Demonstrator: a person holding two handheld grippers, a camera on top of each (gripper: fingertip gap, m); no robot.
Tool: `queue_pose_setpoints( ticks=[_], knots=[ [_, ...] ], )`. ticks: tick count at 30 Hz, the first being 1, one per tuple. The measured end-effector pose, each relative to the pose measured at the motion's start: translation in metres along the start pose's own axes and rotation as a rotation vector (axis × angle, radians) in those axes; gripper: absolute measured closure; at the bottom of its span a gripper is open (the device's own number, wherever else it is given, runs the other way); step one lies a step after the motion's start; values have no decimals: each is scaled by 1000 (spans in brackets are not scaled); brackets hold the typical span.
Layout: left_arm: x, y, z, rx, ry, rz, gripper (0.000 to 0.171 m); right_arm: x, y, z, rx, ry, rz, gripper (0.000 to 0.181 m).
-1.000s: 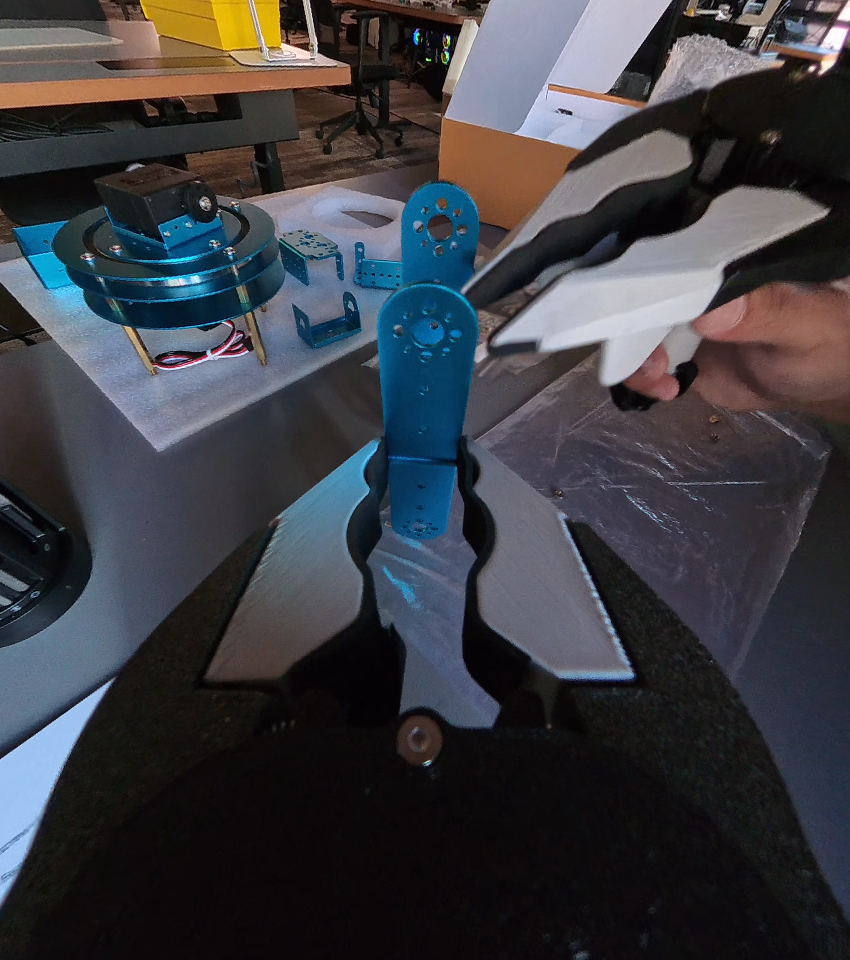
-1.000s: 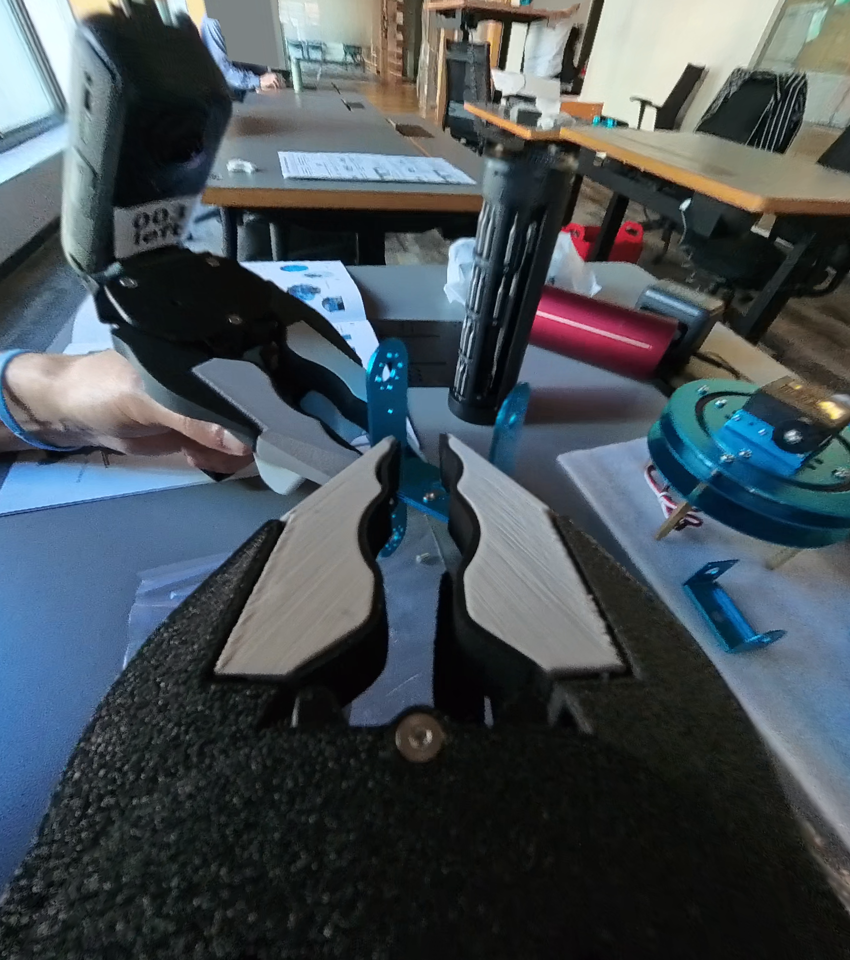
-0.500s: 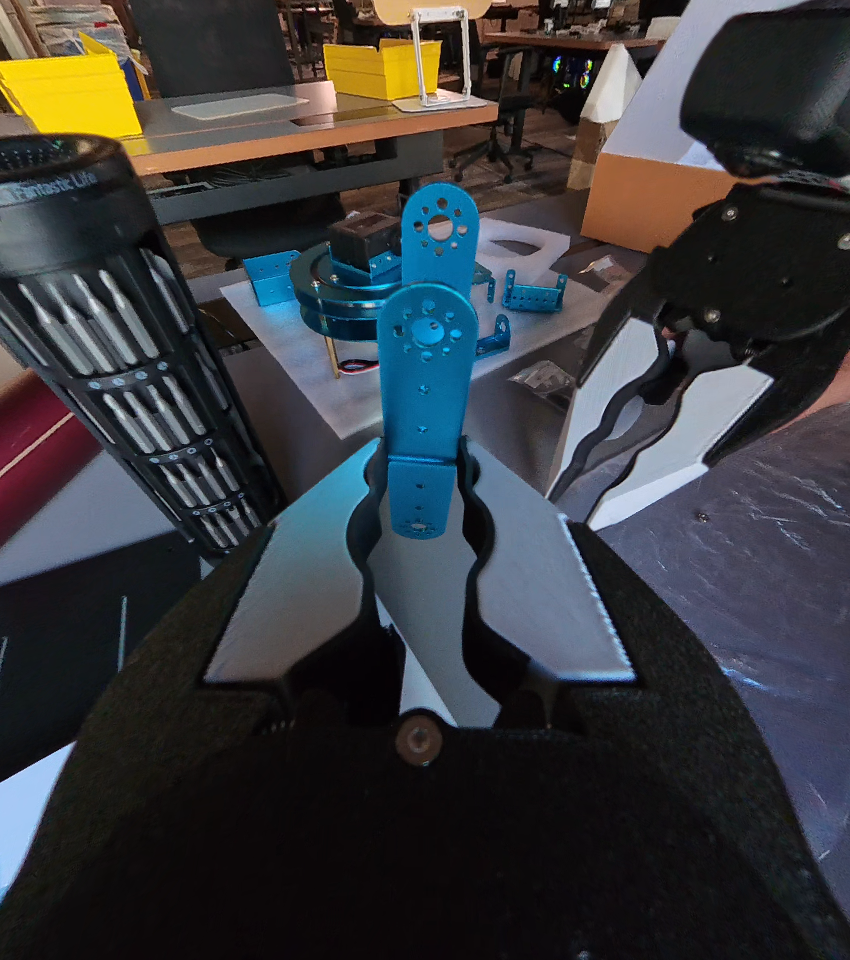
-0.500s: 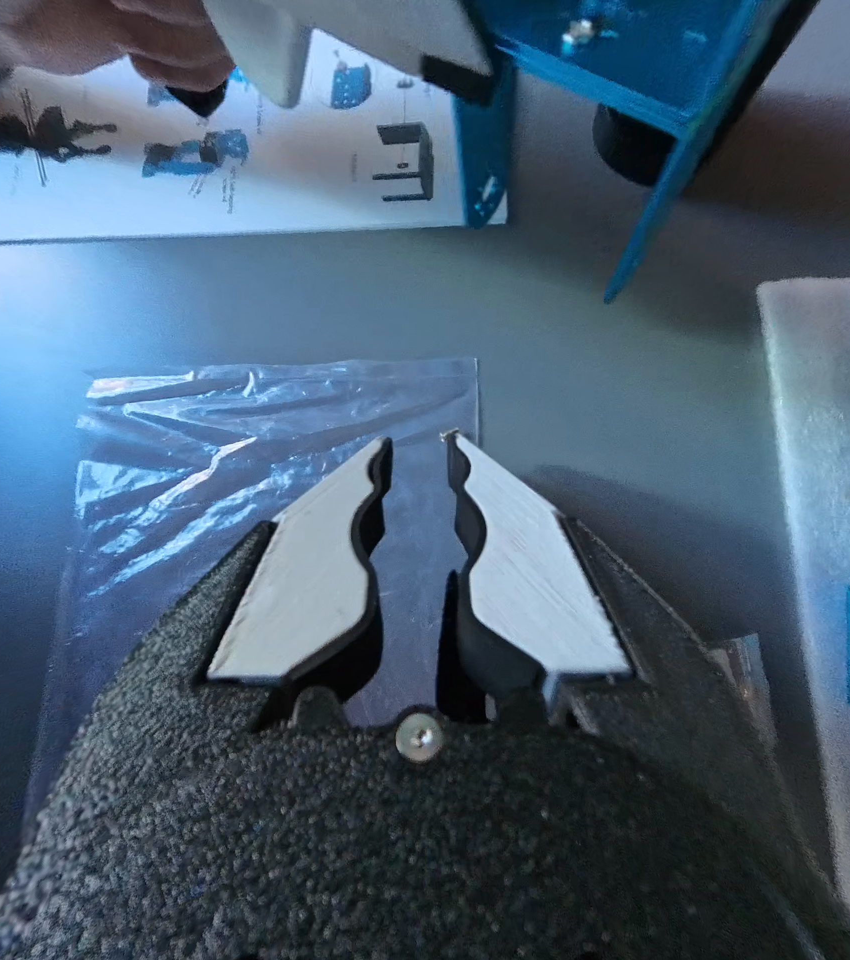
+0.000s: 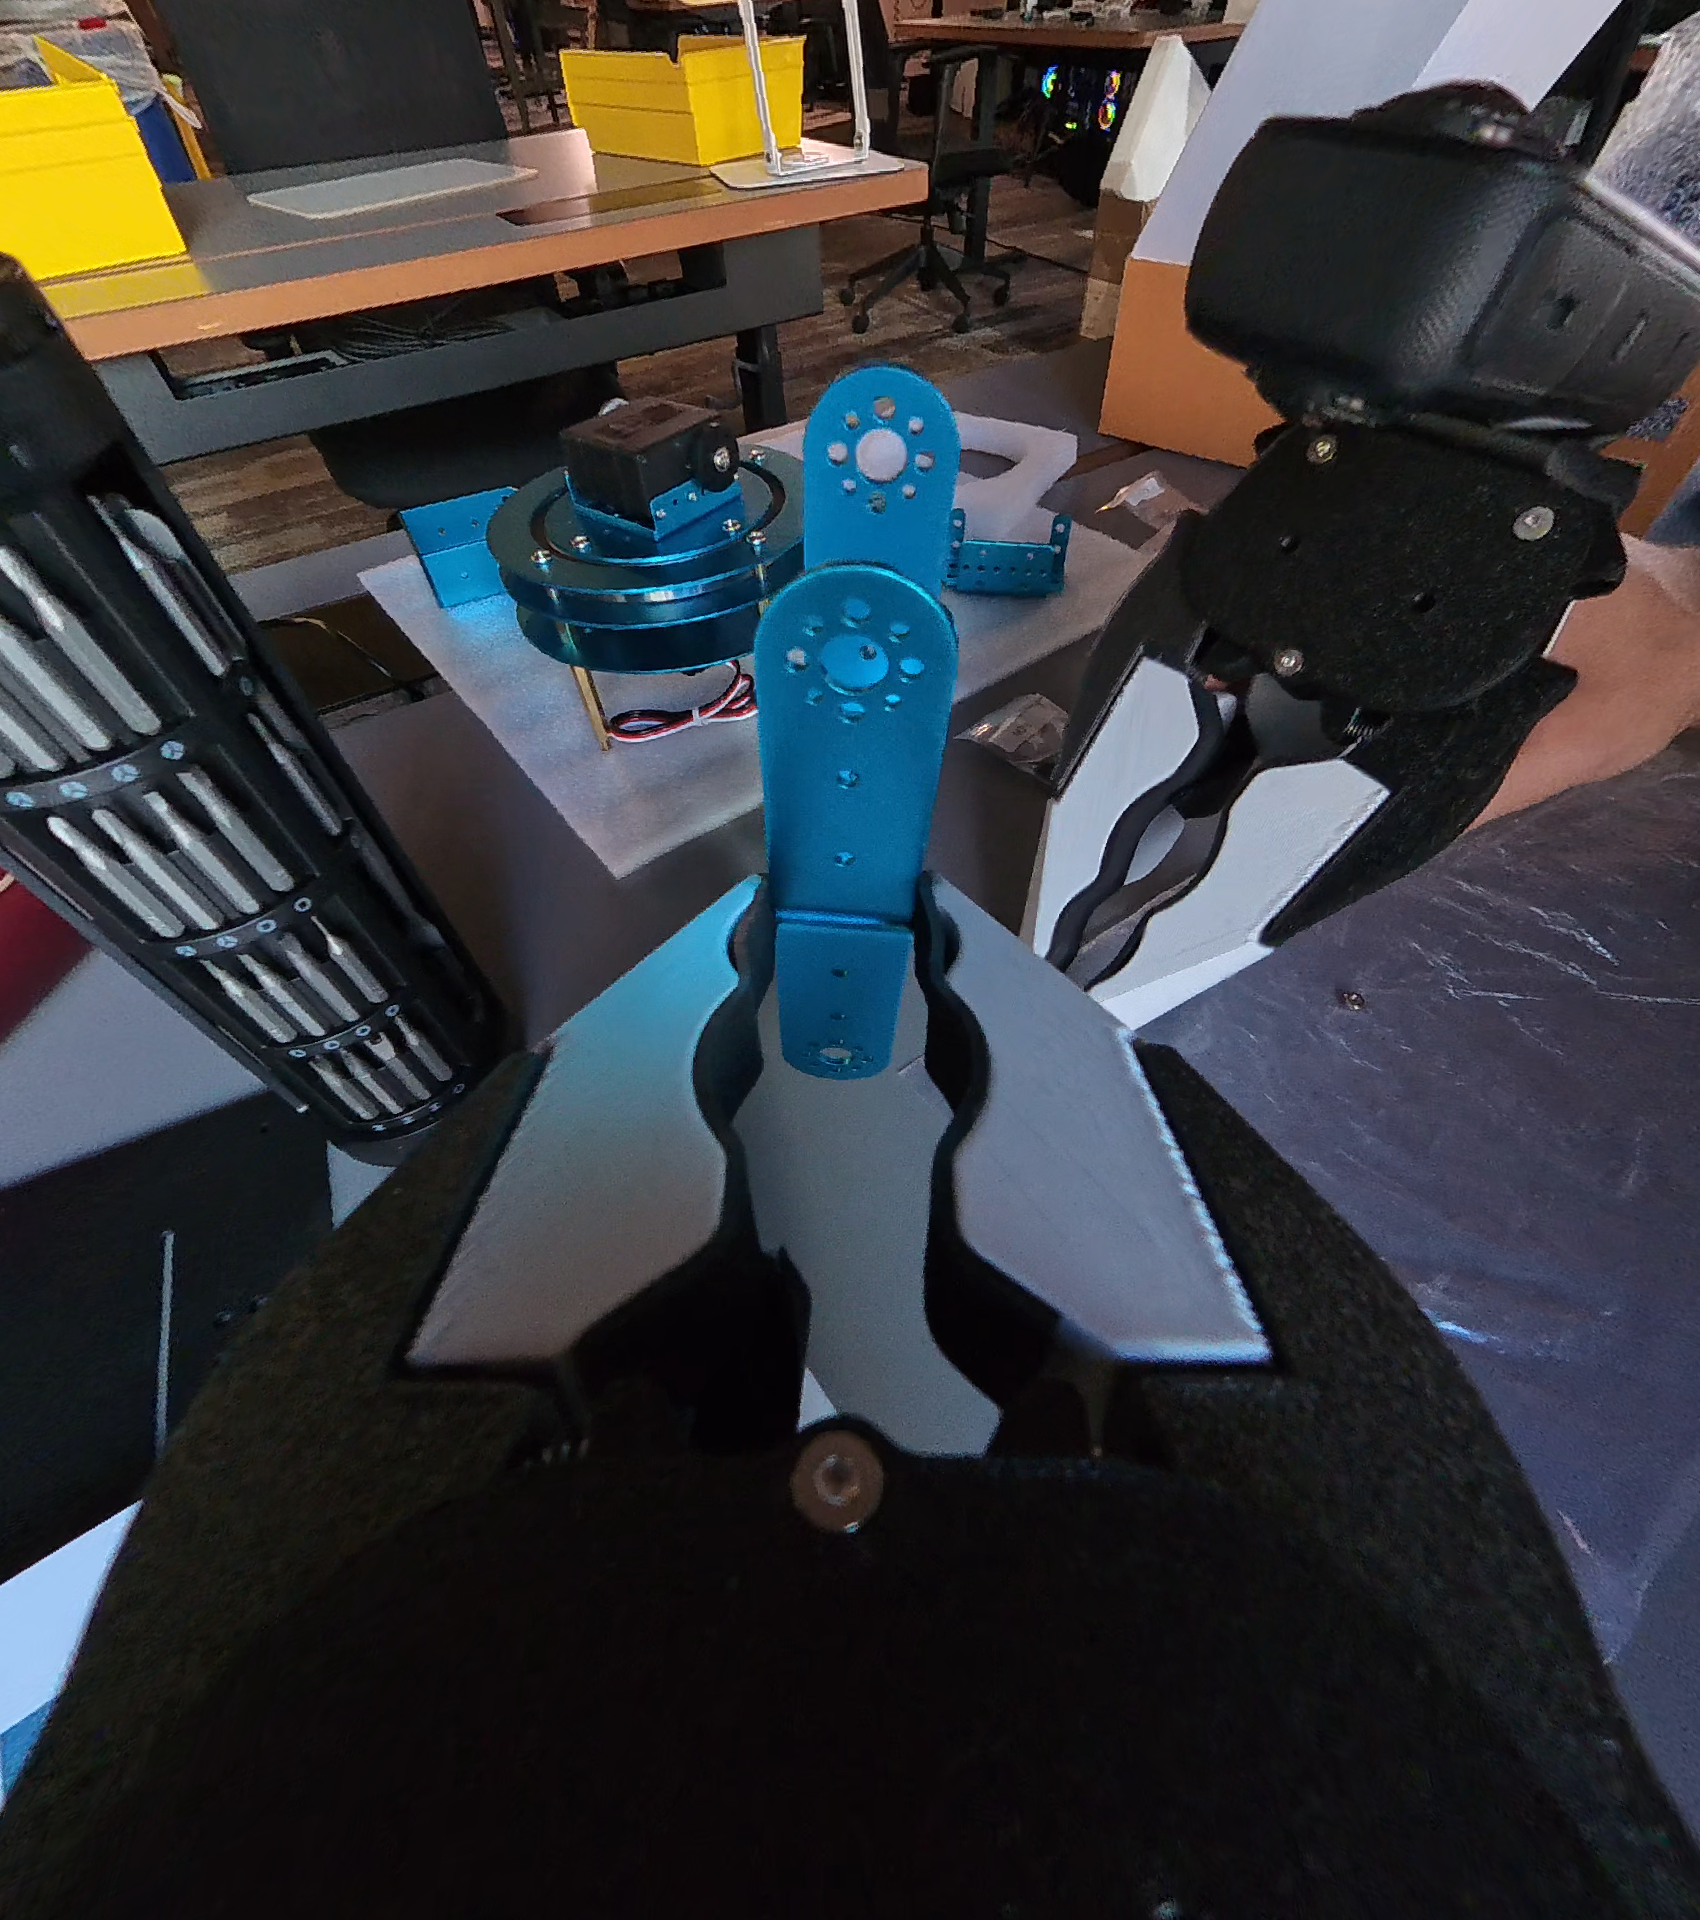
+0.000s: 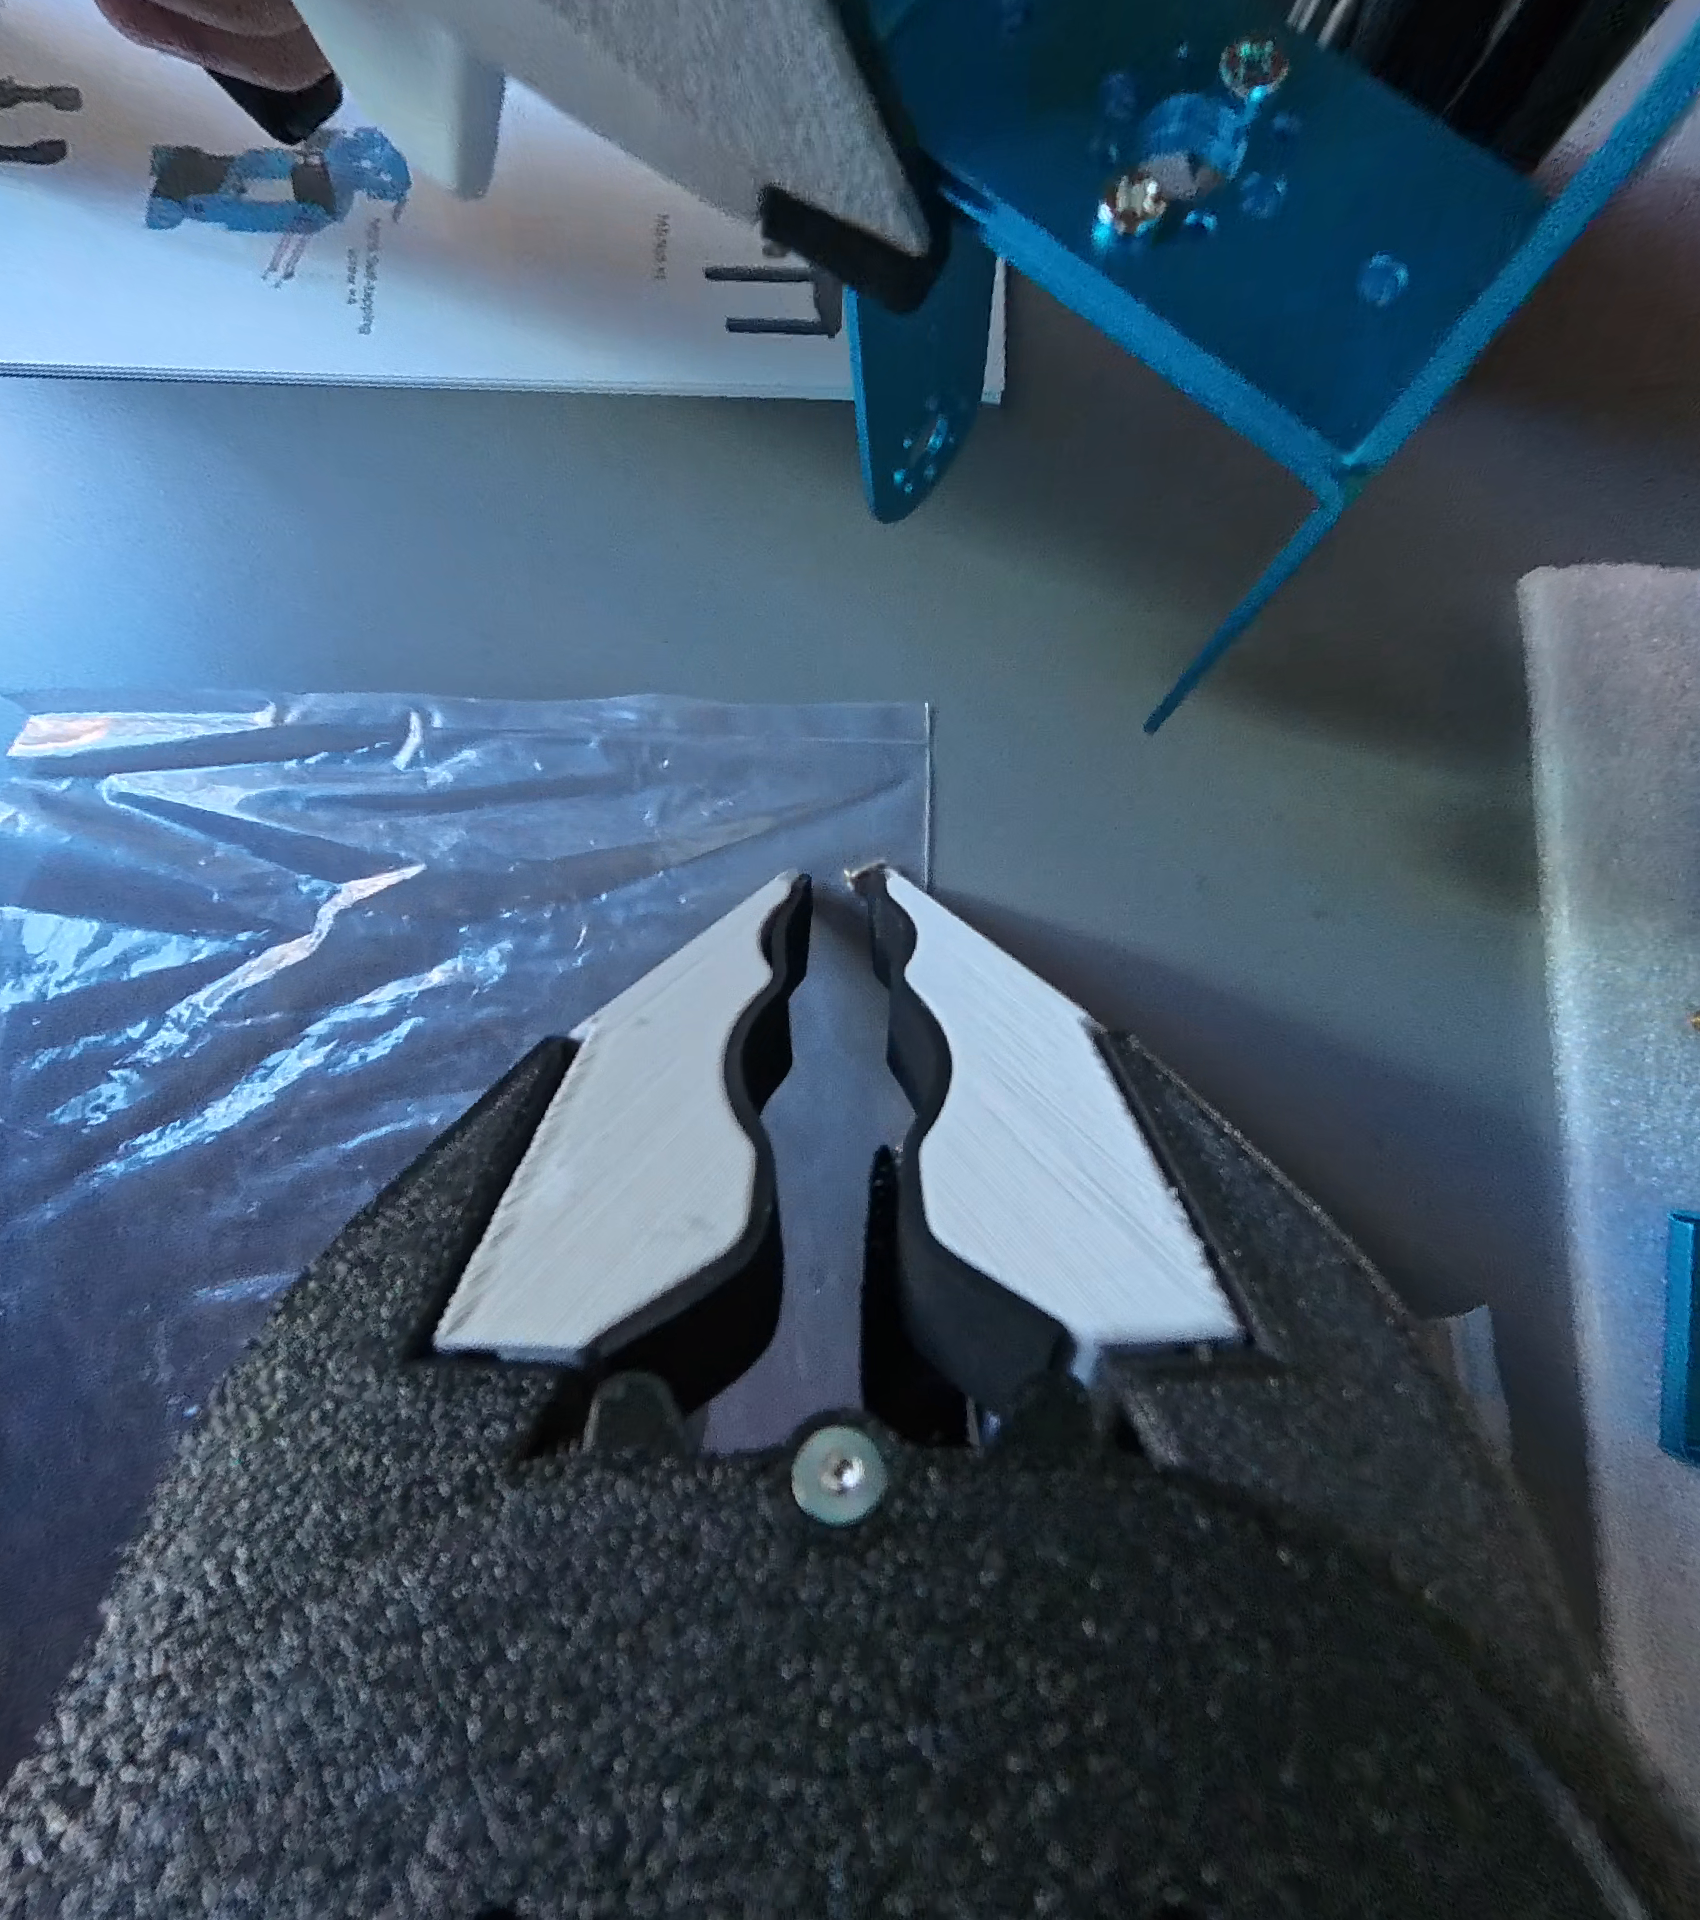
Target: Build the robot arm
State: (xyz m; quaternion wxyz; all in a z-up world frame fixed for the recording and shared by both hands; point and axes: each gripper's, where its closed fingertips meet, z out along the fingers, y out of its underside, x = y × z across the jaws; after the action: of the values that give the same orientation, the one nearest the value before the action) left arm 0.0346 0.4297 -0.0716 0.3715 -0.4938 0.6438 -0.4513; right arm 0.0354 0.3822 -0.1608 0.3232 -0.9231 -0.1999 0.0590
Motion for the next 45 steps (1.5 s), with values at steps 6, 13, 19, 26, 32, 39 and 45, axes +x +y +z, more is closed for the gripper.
queue_pose_setpoints(
  ticks=[6, 13, 19, 26, 32, 39, 45],
  knots=[
    [0, 2, 1, -10, 3, -1, 146, 2, -3, 3, -16, 20, -23, 179],
    [2, 5, 3, -27, 5, 34, 146, 4, -7, -5, 38, 3, -4, 181],
    [1, 9, 4, -40, -16, 107, 146, -7, -22, -26, 184, -171, 155, 181],
    [10, -4, 0, 52, -77, 329, 146, -27, -67, -75, 554, -518, 505, 181],
    [23, -9, 2, 105, -116, 414, 146, -3, -76, -92, 918, -758, 954, 181],
    [28, 2, 13, 42, -93, 358, 146, 10, -66, -80, 950, -667, 1089, 181],
    [30, 9, 18, 5, -81, 327, 146, 13, -63, -73, 915, -560, 1128, 181]
  ],
)
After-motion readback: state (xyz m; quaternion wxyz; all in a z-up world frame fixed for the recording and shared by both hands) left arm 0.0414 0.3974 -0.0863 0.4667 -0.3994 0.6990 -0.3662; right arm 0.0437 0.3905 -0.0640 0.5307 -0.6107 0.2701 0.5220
